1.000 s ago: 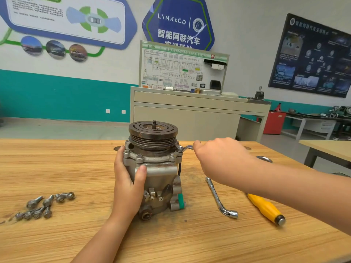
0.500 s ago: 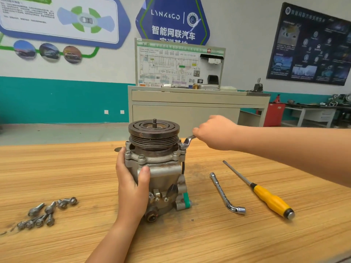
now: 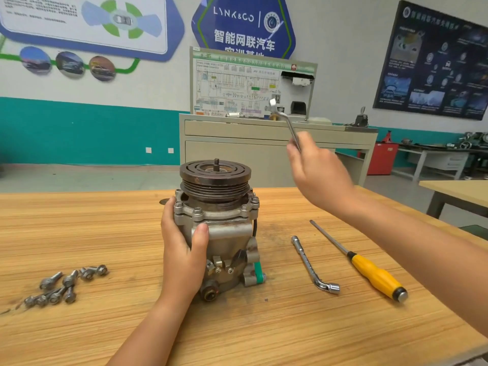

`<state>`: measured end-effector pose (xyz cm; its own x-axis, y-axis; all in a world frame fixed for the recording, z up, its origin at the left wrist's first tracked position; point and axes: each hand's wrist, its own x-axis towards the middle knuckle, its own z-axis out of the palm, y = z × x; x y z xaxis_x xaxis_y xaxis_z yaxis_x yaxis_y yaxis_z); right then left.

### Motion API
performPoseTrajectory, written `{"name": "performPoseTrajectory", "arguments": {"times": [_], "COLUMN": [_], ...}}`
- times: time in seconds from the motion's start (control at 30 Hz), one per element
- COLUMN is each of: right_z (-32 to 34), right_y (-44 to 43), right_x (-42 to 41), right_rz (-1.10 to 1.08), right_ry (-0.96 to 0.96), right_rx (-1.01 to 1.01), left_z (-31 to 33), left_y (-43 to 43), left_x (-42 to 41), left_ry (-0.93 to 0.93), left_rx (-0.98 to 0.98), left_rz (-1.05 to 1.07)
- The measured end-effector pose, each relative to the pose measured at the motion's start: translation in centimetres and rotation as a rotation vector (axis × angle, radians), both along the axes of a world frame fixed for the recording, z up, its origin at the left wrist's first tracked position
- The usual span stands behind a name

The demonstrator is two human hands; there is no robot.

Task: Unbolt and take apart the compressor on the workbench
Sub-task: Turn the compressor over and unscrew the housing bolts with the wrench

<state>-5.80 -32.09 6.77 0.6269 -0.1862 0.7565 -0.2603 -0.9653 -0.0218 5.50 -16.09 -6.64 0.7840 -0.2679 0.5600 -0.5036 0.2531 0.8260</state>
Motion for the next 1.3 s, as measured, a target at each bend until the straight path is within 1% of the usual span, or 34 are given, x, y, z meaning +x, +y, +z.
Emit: {"name": "performPoseTrajectory", "arguments": {"times": [0.1,0.13,0.2,0.23,0.37,0.53,0.63,0.7,0.87,1.07,1.17,1.3], "right_z": [-0.5,-0.8,-1.5,-1.7,-1.3,0.4,1.2,1.2,0.8,1.2,1.6,1.2], "right_y": [1.7,2.2,3.4,3.9,5.0,6.3,7.0,6.8,6.6,6.0,4.8,4.4], "right_x": [-3.3,-3.9,-4.5,-4.6,-4.2,-3.3,-2.9,-2.9,-3.4,-3.2,-3.2,-2.7], "right_rz": [-0.239,-0.298,-0.361,-0.366,-0.380,-0.417,-0.419,-0.416,-0.400,-0.372,-0.344,-0.338], "right_ry": [0.392,0.485,0.595,0.620,0.657,0.785,0.879,0.909,0.913,0.924,0.917,0.890], "right_rx": [-0.081,-0.093,-0.188,-0.225,-0.291,-0.467,-0.533,-0.574,-0.617,-0.740,-0.745,-0.706], "left_z": [-0.1,-0.2,-0.3,-0.3,-0.3,-0.1,-0.1,-0.3,-0.2,-0.2,-0.2,-0.3], "left_y": [-0.1,0.0,0.0,0.0,-0.1,0.0,0.0,0.0,-0.1,-0.1,0.0,0.0], "left_x": [0.2,0.3,0.3,0.2,0.2,0.1,0.1,0.2,0.3,0.2,0.2,0.3], "left_ry": [-0.005,-0.007,-0.009,-0.010,-0.010,-0.009,-0.010,-0.009,0.001,0.008,0.006,0.000], "left_rx": [0.006,0.008,0.012,0.011,0.012,0.001,0.003,0.013,0.012,0.014,0.013,0.015], "left_rz": [0.010,0.013,0.016,0.019,0.019,0.013,0.012,0.009,0.016,0.010,0.014,0.010]}}
